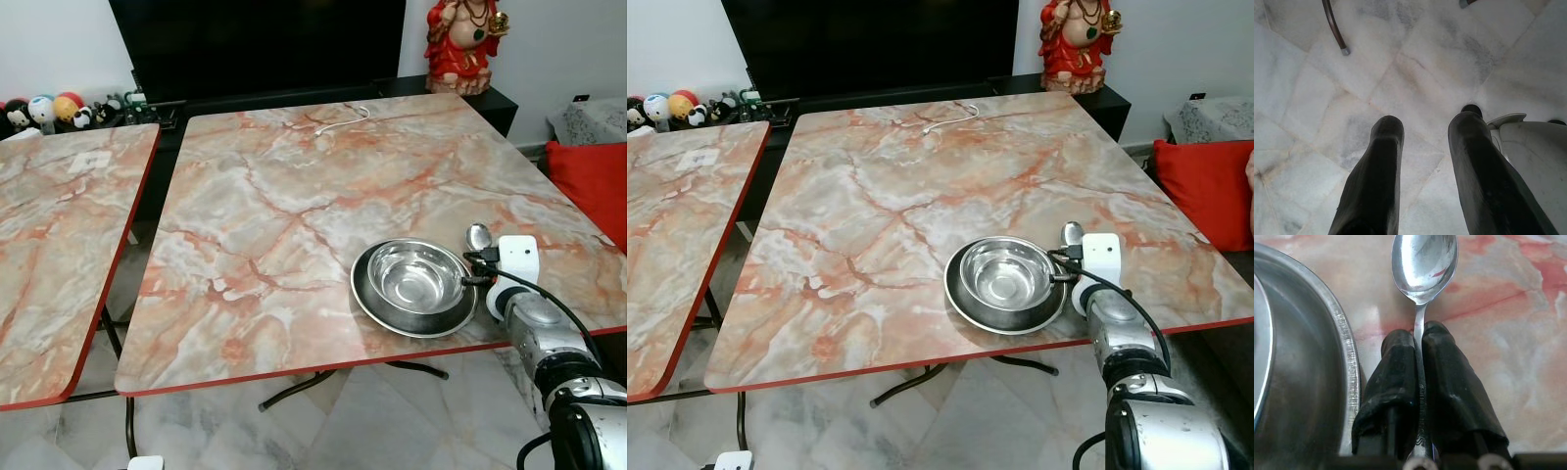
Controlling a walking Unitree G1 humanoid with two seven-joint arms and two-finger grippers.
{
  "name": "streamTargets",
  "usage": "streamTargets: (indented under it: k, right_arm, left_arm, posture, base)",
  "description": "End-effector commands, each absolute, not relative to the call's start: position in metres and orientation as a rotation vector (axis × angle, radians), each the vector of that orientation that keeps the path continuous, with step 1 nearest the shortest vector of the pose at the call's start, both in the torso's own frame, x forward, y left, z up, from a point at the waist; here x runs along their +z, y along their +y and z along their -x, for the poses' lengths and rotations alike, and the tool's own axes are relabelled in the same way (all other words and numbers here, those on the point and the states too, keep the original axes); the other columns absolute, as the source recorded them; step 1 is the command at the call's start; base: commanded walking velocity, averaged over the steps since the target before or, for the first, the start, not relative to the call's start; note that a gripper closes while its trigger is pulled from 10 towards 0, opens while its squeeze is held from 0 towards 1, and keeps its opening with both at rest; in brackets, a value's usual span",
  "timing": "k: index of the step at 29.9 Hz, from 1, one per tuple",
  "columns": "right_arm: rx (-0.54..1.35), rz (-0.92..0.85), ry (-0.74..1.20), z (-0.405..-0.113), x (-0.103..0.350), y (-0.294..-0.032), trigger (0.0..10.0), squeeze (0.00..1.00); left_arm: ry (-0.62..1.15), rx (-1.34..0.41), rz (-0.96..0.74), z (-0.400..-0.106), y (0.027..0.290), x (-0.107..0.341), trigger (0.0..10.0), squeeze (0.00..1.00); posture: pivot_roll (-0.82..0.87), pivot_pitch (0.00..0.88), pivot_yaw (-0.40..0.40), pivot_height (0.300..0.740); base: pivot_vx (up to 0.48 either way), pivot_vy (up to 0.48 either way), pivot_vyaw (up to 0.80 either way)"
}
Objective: Setting the table
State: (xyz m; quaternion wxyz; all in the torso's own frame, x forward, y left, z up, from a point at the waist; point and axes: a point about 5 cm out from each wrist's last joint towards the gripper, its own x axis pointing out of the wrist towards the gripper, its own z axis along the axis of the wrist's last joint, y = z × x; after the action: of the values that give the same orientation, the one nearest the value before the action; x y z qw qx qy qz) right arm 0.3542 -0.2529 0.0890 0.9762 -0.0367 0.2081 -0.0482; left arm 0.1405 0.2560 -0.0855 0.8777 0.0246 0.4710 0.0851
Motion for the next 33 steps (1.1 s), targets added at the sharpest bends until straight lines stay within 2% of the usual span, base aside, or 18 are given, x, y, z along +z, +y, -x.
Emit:
streamTargets:
  k: [1,2,3,4,6,7,8,9,21,33]
  right_arm:
    - [-0.087,0.083,0.402,-0.359,0.095,-0.25,10.0,0.02]
    - [-0.085,0.081,0.404,-0.358,0.094,-0.25,10.0,0.02]
    - [-0.084,0.081,0.404,-0.358,0.094,-0.25,10.0,0.36]
    - [-0.083,0.081,0.405,-0.358,0.094,-0.25,10.0,0.49]
    - [-0.083,0.083,0.406,-0.358,0.093,-0.249,10.0,0.5]
    - [-0.085,0.085,0.407,-0.358,0.093,-0.25,10.0,0.47]
    - [-0.086,0.087,0.407,-0.358,0.094,-0.25,10.0,0.34]
    - [-0.088,0.089,0.407,-0.358,0.094,-0.25,10.0,0.0]
    - [-0.125,0.112,0.402,-0.358,0.097,-0.257,10.0,0.0]
    - [-0.215,0.184,0.193,-0.366,0.128,-0.266,10.0,0.0]
  left_arm:
    - [0.988,0.186,-0.062,-0.139,0.259,-0.085,10.0,0.0]
    - [0.988,0.185,-0.062,-0.139,0.259,-0.085,10.0,0.0]
    - [0.988,0.186,-0.062,-0.139,0.259,-0.085,10.0,0.0]
    - [0.988,0.186,-0.061,-0.139,0.259,-0.085,10.0,0.0]
    - [0.988,0.187,-0.061,-0.139,0.259,-0.085,10.0,0.0]
    - [0.988,0.187,-0.061,-0.139,0.26,-0.085,10.0,0.0]
    - [0.988,0.187,-0.061,-0.139,0.26,-0.085,10.0,0.0]
    - [0.987,0.188,-0.061,-0.139,0.26,-0.085,10.0,0.0]
    - [0.987,0.189,-0.062,-0.138,0.26,-0.085,10.0,0.0]
    - [0.982,0.191,-0.047,-0.138,0.26,-0.085,10.0,0.0]
  posture:
    - [-0.05,0.0,0.048,0.74]
    - [-0.05,0.0,0.048,0.74]
    - [-0.05,0.0,0.048,0.74]
    - [-0.05,0.0,0.048,0.74]
    - [-0.05,0.0,0.048,0.74]
    - [-0.05,0.0,0.048,0.74]
    - [-0.05,0.0,0.047,0.74]
    - [-0.05,0.0,0.047,0.74]
    - [-0.05,0.0,0.048,0.74]
    - [-0.06,0.0,0.048,0.74]
  base:
    - [0.0,0.0,0.0]
    - [0.0,0.0,0.0]
    - [0.0,0.0,0.0]
    - [0.0,0.0,0.0]
    - [0.0,0.0,0.0]
    - [0.0,0.0,0.0]
    - [0.0,0.0,0.0]
    - [0.0,0.0,0.0]
    - [0.0,0.0,0.0]
    - [0.0,0.0,0.0]
